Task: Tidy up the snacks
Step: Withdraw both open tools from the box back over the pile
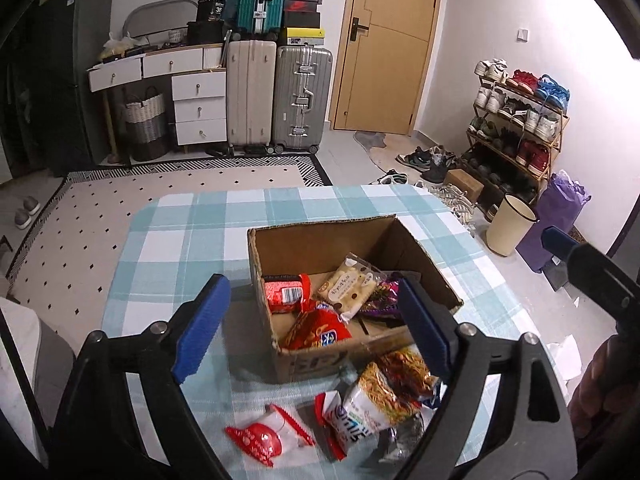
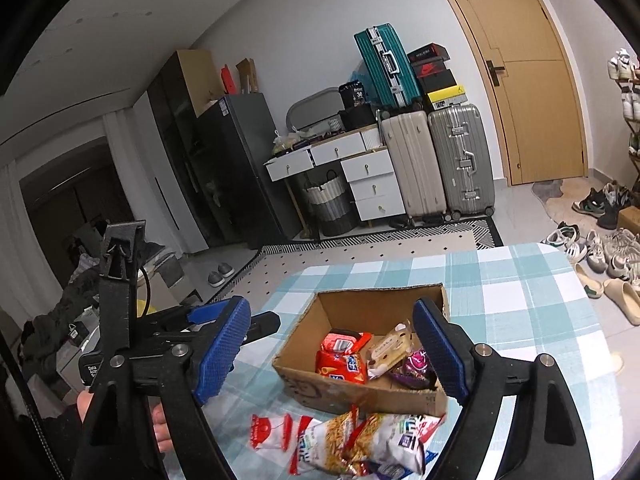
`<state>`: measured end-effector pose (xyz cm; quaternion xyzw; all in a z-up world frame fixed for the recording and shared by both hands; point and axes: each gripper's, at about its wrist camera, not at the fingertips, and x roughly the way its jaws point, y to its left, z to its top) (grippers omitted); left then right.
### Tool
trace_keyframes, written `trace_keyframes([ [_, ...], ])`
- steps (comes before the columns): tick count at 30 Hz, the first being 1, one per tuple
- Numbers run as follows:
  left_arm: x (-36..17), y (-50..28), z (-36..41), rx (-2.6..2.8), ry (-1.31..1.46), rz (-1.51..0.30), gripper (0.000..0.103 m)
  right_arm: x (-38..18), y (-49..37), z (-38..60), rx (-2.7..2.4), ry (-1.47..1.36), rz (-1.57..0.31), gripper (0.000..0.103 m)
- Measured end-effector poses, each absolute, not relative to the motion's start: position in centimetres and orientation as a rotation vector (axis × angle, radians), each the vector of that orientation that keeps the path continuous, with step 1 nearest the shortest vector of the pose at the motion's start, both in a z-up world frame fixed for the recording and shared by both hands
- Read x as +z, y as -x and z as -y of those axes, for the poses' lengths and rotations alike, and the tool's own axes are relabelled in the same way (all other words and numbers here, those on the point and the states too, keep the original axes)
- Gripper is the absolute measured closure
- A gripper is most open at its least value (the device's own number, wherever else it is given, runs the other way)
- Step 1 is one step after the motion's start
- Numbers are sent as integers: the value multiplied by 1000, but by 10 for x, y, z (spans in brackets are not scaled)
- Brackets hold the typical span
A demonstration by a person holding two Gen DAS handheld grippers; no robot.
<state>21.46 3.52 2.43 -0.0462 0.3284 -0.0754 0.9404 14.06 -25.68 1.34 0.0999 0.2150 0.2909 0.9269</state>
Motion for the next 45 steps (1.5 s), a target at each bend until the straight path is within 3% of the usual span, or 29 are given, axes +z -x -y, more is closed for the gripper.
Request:
trace_keyframes([
  [7,33,-182,-38,-114,79,-644,1,17,-106,264,590,-203,-425,16],
  [19,21,-124,-33,-104,78,-654,1,14,-51,279,576,-200,-409,15],
  [23,7,-103,-29,-109,77,-669,1,10,-34,286,563,-206,-410,9],
  [45,-77,-44,-4,-145,97,-788,1,-16,29,294,516,-195,-404,2],
])
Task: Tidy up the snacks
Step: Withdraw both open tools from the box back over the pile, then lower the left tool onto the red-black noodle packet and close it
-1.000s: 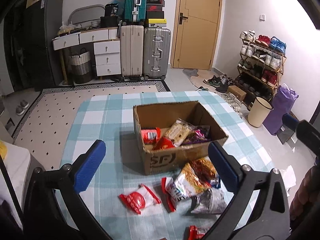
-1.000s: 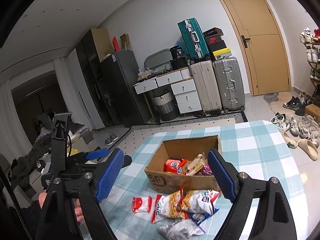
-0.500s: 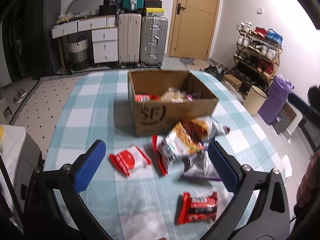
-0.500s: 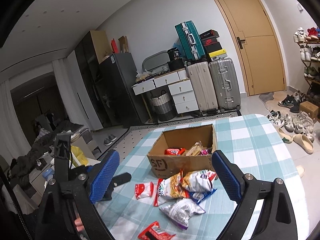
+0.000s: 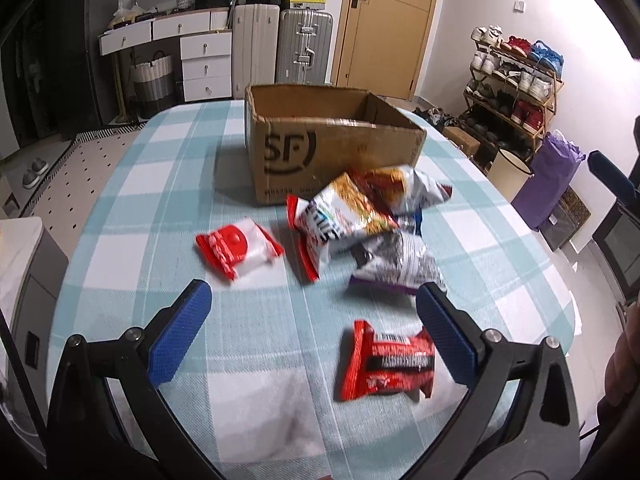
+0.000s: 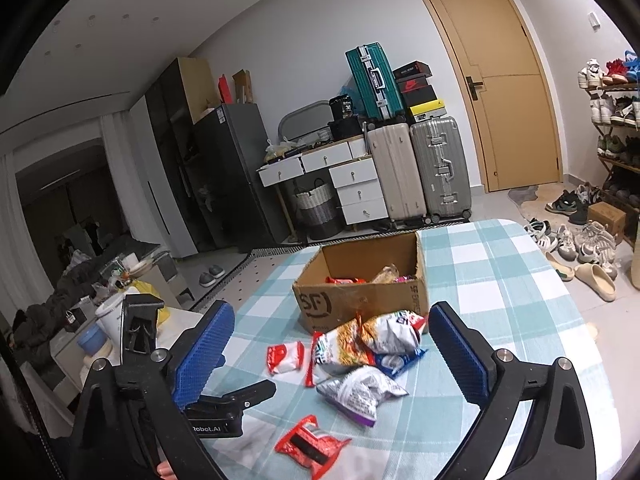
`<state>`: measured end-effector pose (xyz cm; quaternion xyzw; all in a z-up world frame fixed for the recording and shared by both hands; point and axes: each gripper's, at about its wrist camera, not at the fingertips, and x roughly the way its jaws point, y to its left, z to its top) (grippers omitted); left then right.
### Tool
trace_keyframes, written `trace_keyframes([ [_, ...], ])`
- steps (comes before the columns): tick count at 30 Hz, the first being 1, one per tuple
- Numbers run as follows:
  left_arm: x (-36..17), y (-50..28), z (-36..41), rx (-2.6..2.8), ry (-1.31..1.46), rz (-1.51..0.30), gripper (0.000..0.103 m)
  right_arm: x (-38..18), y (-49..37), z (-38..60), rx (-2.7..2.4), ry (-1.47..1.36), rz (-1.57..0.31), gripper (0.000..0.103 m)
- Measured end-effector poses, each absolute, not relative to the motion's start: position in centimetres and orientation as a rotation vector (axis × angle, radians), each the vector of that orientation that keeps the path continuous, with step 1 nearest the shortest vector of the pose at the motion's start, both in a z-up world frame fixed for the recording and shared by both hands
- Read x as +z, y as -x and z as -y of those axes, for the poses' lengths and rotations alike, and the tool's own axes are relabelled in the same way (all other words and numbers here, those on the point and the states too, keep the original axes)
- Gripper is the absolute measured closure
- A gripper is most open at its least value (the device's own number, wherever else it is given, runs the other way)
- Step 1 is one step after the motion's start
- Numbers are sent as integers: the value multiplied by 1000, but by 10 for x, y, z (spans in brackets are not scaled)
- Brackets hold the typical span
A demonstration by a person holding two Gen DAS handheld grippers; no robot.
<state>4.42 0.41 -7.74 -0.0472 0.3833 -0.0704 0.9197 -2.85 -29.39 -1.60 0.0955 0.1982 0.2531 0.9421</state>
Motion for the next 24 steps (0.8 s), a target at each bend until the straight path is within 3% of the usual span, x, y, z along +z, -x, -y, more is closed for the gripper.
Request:
trace_keyframes([
  [24,-146,-47,47,-249,31,-924,1,-59,53,317,458,-250,-481,1],
])
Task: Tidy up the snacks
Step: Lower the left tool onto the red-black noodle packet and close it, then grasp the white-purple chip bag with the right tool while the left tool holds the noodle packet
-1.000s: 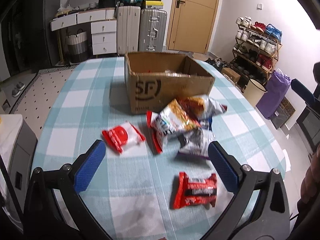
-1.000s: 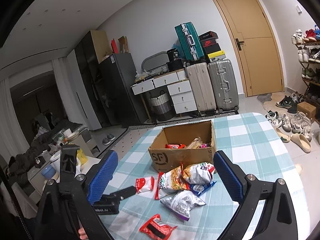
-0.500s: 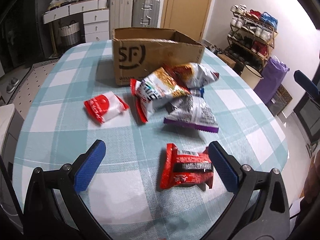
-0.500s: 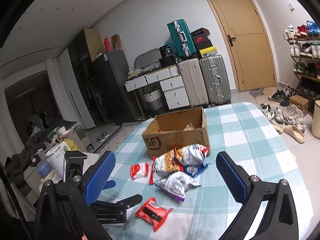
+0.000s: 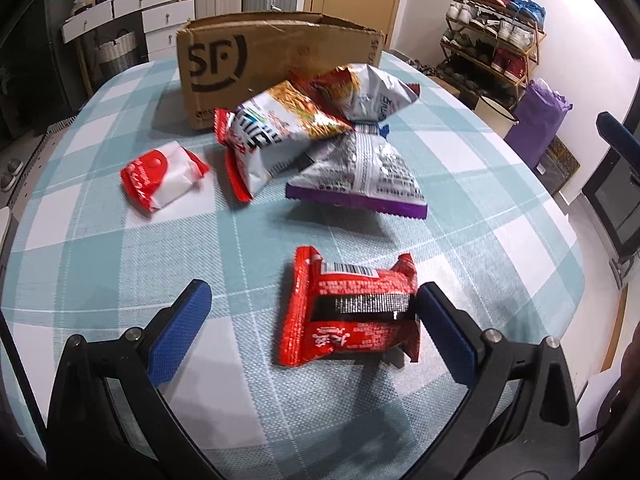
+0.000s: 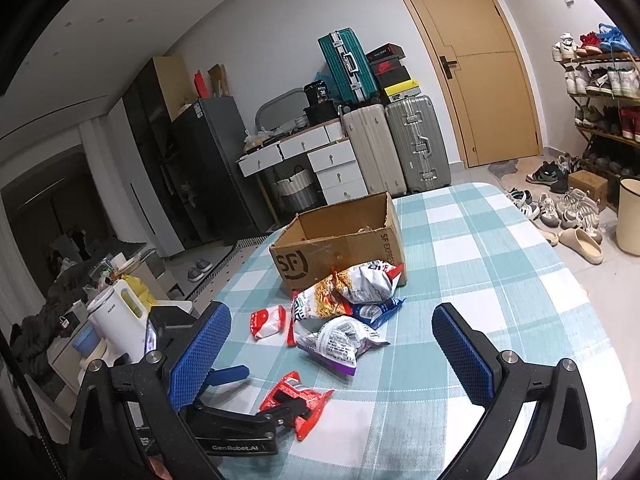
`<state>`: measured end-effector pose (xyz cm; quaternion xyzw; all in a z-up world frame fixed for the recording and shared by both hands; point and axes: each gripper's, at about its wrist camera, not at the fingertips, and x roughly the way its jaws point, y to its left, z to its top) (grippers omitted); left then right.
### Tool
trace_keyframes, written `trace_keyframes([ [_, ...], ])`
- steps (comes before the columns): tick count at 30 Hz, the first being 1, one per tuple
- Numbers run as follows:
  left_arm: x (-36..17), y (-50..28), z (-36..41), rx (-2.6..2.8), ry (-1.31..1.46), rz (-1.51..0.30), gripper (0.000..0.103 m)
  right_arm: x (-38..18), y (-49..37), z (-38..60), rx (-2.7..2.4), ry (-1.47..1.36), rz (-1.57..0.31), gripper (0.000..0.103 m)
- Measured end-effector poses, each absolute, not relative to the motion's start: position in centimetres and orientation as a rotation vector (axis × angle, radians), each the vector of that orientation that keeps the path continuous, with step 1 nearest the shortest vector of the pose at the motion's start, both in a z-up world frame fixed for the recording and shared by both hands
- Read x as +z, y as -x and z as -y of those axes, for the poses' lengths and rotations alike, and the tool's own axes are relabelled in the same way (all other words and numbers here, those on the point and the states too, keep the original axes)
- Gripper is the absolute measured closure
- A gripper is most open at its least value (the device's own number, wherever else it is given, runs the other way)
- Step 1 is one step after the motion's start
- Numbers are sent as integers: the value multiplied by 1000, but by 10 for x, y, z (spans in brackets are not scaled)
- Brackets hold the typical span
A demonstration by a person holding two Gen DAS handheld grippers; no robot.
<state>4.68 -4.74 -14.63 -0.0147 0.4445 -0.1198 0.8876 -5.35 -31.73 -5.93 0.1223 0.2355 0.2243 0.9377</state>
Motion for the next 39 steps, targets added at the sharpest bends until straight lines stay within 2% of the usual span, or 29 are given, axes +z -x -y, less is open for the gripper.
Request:
trace_keyframes([
  [10,-164,-53,59,-241,2,-956,1,-68,54,326,448,-271,-498,1],
  [12,-165,-52,59,-250,7,-945,6,-70,53,327,447,-276,-500,1],
  [13,-165,-51,58,-252,8,-938,13,-70,54,328,446,-276,-500,1],
  [16,-162,-49,60,-263,-28,-911,54,-73,53,329,445,-283,-505,1],
  [18,-162,-49,59,-292,-26,-911,61,-75,53,330,444,-291,-510,1],
  [39,-145,-47,5,-288,101,-878,62,-109,24,320,429,-316,-615,1],
])
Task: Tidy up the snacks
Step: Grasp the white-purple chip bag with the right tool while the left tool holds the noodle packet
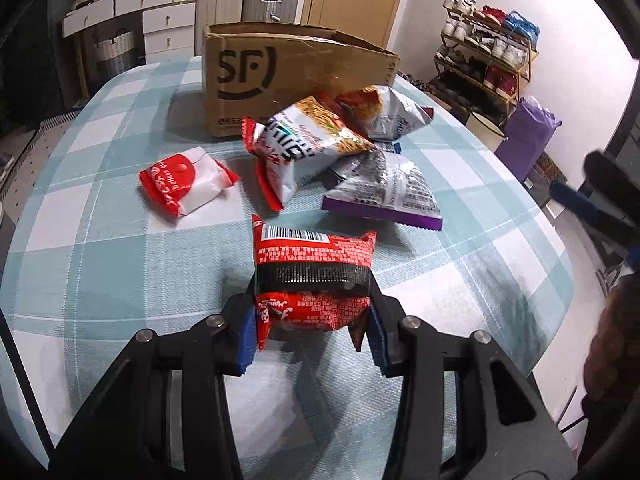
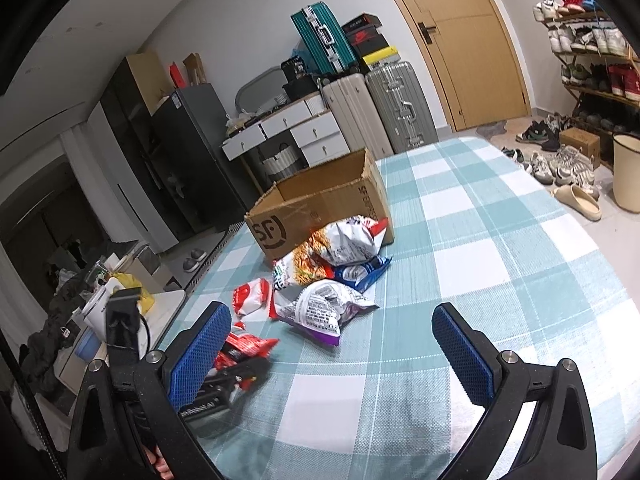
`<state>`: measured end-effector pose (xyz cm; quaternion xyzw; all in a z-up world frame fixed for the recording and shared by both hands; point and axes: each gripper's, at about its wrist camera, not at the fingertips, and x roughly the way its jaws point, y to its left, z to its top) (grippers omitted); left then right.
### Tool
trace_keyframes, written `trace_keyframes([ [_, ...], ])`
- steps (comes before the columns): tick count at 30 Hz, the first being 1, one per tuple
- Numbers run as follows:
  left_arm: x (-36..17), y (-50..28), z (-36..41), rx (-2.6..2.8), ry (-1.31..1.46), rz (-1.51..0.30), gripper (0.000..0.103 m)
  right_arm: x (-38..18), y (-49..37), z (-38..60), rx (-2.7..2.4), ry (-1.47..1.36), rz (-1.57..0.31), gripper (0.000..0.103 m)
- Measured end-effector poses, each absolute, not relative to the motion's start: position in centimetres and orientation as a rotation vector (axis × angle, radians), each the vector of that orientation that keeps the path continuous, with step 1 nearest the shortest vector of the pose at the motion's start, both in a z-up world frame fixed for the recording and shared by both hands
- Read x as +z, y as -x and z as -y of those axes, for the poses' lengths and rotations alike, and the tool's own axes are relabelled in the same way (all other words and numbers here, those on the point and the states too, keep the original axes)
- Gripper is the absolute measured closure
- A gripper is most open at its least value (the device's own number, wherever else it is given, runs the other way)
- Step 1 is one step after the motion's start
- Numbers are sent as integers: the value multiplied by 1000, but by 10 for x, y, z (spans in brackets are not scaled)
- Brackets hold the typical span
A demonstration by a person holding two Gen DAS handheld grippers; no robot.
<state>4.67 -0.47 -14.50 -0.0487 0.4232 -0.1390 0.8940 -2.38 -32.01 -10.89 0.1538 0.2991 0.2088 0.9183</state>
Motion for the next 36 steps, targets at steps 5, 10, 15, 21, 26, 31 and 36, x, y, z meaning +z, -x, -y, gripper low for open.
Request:
trace_keyframes([
  [5,-142,-51,-13,-275,139,-872,62,-122,7,314,430,-318,-660,1],
  [10,-139,-57,-29,-259,167,-863,62,-136,-12,306,439,-320,-710,1],
  [15,-135,-63,-46,-247,183,-852,62,-148,-34,294,452,-318,-759,1],
  [21,-135,-71,-64,-230,208,-847,62,-160,-58,278,455,-303,-807,1],
  [26,-138,-77,-74,-226,237,-856,62,-169,-76,265,454,-290,-837,1],
  [31,-138,-81,-79,-225,252,-855,62,-175,-89,253,459,-270,-860,1],
  [36,-140,-85,-85,-223,270,-857,62,-181,-98,241,462,-245,-884,1],
])
